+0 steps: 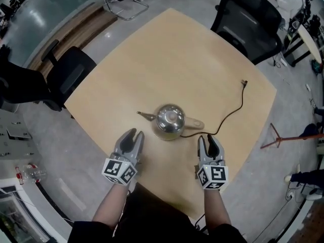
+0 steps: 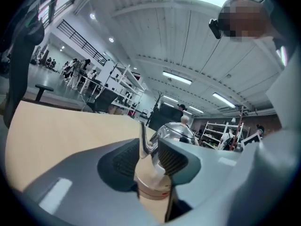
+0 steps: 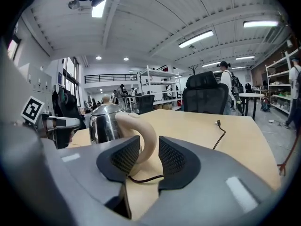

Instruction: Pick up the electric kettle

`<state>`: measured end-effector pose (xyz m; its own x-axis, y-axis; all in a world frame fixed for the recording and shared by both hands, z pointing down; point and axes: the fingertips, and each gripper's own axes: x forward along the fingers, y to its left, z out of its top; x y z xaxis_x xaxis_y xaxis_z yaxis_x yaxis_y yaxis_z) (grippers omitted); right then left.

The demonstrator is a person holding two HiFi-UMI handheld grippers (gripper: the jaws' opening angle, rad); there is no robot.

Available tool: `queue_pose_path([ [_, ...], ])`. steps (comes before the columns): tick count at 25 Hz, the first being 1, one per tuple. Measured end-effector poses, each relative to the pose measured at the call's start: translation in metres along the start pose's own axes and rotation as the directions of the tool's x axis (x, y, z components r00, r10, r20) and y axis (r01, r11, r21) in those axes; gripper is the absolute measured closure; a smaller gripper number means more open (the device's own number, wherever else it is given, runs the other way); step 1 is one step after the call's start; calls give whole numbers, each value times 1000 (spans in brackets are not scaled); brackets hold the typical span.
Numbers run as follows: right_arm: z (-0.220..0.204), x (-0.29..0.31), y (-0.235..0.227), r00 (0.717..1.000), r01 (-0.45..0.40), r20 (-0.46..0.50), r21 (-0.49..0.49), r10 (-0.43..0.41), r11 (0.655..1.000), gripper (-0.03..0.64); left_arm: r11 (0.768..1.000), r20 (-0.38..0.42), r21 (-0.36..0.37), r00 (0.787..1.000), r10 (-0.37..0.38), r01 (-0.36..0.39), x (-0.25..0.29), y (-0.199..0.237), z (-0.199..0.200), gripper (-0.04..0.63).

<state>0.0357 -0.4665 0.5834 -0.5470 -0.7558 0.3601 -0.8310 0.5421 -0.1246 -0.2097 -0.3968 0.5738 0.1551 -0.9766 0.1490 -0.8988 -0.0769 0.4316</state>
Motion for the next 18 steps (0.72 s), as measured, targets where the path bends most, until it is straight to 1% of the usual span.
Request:
queue_pose_path([
  [2,-2,5,-1,1000,6,-12,5,-6,1000,480,1000,-6,-25,1000,7,-7,11,4,1,463],
  [6,-10,14,-1,999,8,-44,9,-8,1000,460,996,-1,-85,1000,21,-21,27,8,2,437],
  [15,-20,25,-1,997,20,-75,9,-19,1000,445,991,2,-131,1000,27,-27,48,10,2,422],
  [18,-21,28,-1,998,27,-64,7,-27,1000,445,988,8,-152,1000,29,-28,53,9,2,422],
])
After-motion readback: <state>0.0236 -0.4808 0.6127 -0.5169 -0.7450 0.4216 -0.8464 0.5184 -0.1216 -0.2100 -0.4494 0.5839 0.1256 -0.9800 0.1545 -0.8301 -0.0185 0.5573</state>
